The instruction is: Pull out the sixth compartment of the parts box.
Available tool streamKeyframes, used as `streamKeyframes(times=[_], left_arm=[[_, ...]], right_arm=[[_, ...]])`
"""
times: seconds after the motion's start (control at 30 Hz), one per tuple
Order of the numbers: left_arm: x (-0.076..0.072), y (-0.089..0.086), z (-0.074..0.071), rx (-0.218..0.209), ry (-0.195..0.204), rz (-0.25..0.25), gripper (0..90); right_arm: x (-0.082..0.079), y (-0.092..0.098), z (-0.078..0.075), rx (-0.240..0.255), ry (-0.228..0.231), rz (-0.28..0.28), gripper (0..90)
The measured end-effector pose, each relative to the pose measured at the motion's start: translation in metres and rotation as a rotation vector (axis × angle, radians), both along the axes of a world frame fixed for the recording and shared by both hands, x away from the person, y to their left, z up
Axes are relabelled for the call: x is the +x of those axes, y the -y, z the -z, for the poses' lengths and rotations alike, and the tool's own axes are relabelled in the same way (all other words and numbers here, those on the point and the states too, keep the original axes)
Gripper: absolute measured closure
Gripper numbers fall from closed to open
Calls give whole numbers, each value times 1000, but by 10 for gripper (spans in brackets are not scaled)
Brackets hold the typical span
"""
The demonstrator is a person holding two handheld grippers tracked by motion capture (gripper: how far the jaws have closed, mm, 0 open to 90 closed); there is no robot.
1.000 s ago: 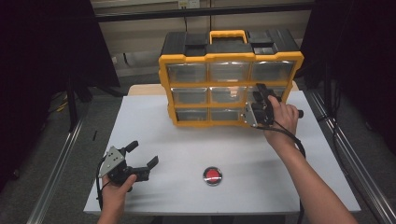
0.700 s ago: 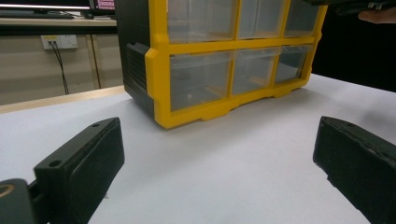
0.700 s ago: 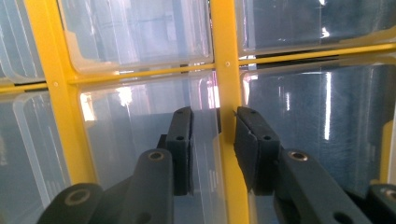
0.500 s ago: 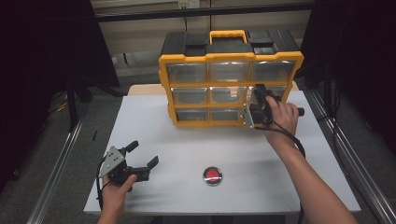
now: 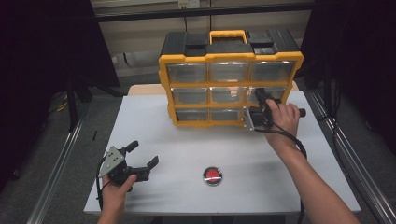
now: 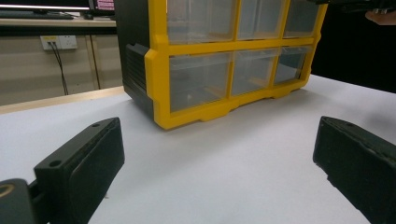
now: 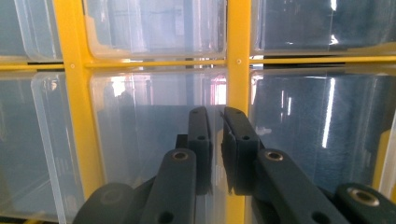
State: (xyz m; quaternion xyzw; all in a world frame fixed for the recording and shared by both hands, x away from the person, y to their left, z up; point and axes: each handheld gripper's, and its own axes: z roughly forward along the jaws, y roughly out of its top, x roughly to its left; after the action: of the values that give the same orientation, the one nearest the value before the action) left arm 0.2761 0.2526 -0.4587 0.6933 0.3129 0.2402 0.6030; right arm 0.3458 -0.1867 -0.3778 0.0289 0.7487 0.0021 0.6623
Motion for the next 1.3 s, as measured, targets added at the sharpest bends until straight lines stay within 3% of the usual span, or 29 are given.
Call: streamKeyframes(times=[0.07, 0.23, 0.27, 0.4, 0.43, 0.47, 0.5, 0.57, 0.6, 0.63, 0.7, 0.83, 1.0, 1.07, 1.1, 1.17, 1.27, 1.3], left_arm=[[0, 0, 0, -6, -2, 2, 23], [0, 1, 0, -7, -5, 0, 22], [0, 1, 0, -8, -5, 2, 23], [0, 1, 0, -8, -4, -6, 23], [0, 1, 1, -6, -5, -5, 22], [0, 1, 0, 11, -2, 0, 22], [0, 1, 0, 10, -2, 0, 22], [0, 1, 0, -3, -4, 2, 23], [-1, 0, 0, 0, -2, -3, 22], [0, 0, 0, 4, 2, 1, 23], [0, 0, 0, 1, 0, -1, 23], [0, 1, 1, 7, -2, -2, 23], [0, 0, 1, 19, -4, 1, 23], [1, 0, 1, 22, -3, 5, 22], [1, 0, 1, 19, -3, 1, 22], [0, 2, 1, -4, -6, -5, 23], [1, 0, 1, 19, -3, 9, 23], [0, 1, 1, 9, -6, -2, 22]], right_arm=[[-1, 0, 0, 23, -4, 2, 831], [-3, 0, -1, 13, -11, 4, 833], [-4, -1, -2, -14, -7, -6, 832], [-10, -3, -2, 18, -3, -35, 900], [-13, -5, -3, 47, -1, -34, 900], [-12, -7, -9, -12, -3, -60, 900], [-13, -8, -7, 25, -22, -30, 895], [-10, -8, -9, 3, -23, -35, 834], [-10, -7, -8, 26, -33, -20, 806], [-8, -6, -9, 9, -31, -28, 796], [-7, -2, -6, 35, -33, -9, 766], [-3, -1, -7, 3, -23, -9, 741], [3, 0, -1, 7, -22, 6, 684], [5, -1, -2, -21, -11, 10, 691], [6, -1, -1, 1, -7, 21, 706], [7, 0, -1, -1, -16, 27, 757], [6, 1, -1, -16, -10, 24, 794], [5, 1, -1, -4, -16, 32, 794]])
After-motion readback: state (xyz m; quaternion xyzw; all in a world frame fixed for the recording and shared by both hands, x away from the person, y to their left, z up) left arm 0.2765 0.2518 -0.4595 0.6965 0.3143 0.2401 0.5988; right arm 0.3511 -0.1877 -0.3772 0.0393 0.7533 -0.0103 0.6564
